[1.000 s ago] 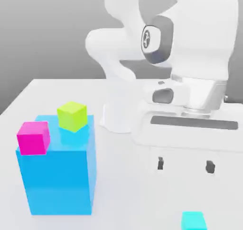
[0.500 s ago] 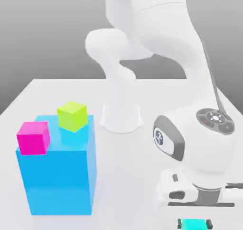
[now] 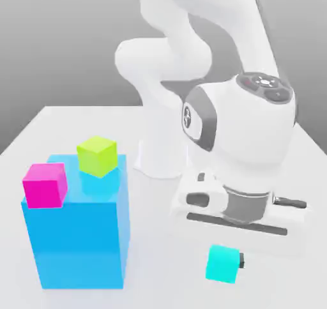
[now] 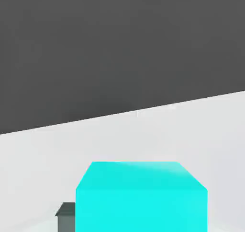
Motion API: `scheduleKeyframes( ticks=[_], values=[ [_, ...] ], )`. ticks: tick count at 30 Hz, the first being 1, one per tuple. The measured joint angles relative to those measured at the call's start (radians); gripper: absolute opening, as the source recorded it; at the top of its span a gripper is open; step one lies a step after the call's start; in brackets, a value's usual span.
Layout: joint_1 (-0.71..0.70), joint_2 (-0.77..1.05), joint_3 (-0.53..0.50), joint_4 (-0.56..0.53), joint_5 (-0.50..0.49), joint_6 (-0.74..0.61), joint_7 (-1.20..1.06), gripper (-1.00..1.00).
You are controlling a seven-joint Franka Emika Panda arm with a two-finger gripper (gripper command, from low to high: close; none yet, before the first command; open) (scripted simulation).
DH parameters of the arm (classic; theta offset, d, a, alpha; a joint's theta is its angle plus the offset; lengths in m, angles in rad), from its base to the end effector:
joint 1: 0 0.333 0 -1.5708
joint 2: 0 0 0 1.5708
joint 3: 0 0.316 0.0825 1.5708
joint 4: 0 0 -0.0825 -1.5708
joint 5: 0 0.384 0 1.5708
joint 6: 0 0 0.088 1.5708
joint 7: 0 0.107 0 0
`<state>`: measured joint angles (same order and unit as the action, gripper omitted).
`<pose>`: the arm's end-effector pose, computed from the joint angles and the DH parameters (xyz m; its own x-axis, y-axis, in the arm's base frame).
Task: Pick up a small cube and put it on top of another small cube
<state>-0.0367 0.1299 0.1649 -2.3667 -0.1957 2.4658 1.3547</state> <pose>0.5000 0.0655 0.2696 0.4778 -0.8742 0.0866 -0.8785 -0.4747 0.0546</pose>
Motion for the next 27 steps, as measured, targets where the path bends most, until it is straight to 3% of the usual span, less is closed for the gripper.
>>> scheduleKeyframes(
  ticks=[19,23,24,27],
  values=[
    [-0.243,-0.679,-0.200,-0.197,0.162,-0.453,0.106,-1.00],
    [-0.256,-0.661,-0.211,-0.289,0.172,-0.339,0.108,-1.00],
    [-0.258,-0.649,-0.212,-0.312,0.173,-0.305,0.108,1.00],
    [-0.258,-0.649,-0.212,-0.312,0.173,-0.305,0.108,1.00]
  ],
)
